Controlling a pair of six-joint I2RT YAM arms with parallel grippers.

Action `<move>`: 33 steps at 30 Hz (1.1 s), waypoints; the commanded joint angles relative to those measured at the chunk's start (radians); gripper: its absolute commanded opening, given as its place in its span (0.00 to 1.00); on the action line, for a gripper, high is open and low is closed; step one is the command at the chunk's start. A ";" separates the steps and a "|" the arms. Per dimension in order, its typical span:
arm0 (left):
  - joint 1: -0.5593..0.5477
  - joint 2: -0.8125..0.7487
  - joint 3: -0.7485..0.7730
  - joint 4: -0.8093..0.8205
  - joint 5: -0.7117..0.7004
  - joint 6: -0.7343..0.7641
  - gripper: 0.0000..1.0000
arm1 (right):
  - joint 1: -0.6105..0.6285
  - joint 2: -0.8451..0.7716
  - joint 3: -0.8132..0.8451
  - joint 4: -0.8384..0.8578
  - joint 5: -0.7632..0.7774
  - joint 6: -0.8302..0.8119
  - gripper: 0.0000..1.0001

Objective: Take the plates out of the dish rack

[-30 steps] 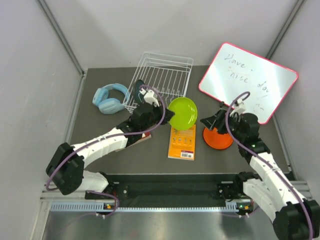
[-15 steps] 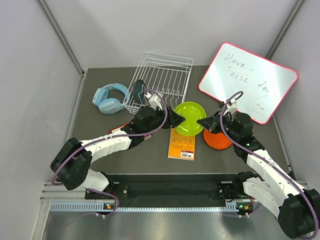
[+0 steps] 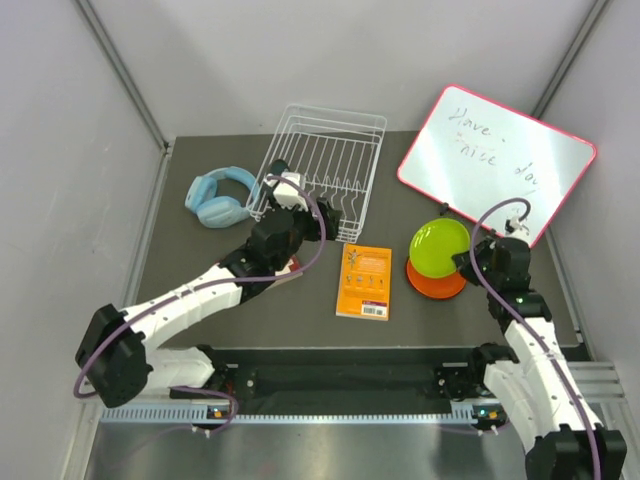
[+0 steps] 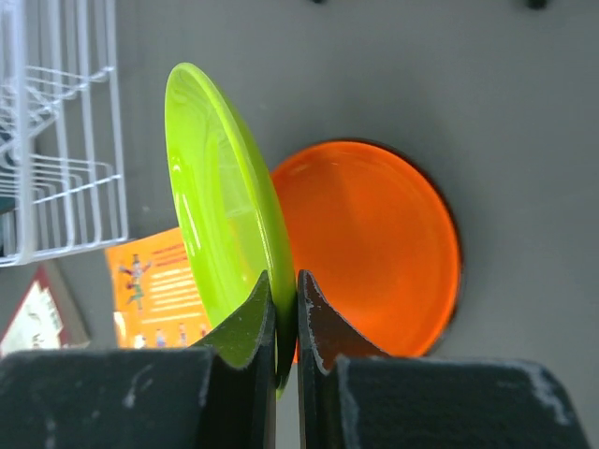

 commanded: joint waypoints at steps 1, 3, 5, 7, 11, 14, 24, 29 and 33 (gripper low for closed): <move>0.003 -0.039 0.038 -0.042 -0.217 0.162 0.90 | -0.063 0.019 -0.010 -0.043 0.009 -0.038 0.00; 0.003 -0.038 0.034 -0.044 -0.232 0.168 0.90 | -0.072 0.033 -0.014 -0.052 0.012 -0.042 0.00; 0.003 -0.030 0.030 -0.042 -0.248 0.168 0.90 | -0.077 0.050 -0.019 -0.056 0.012 -0.050 0.00; 0.003 -0.024 0.028 -0.042 -0.266 0.168 0.90 | -0.080 0.064 -0.023 -0.056 0.014 -0.053 0.00; 0.003 0.005 0.037 -0.031 -0.295 0.185 0.90 | -0.081 0.096 -0.042 -0.025 -0.018 -0.062 0.02; 0.004 0.034 0.048 -0.034 -0.329 0.185 0.91 | -0.081 0.116 -0.040 -0.019 -0.028 -0.068 0.11; 0.022 0.094 0.077 -0.027 -0.357 0.184 0.98 | -0.081 0.124 0.046 -0.134 0.029 -0.142 0.80; 0.087 0.149 0.120 -0.041 -0.361 0.188 0.99 | -0.081 0.095 0.119 -0.192 0.055 -0.160 0.84; 0.200 0.197 0.139 -0.016 -0.289 0.152 0.99 | -0.080 0.067 0.136 -0.189 0.046 -0.150 0.84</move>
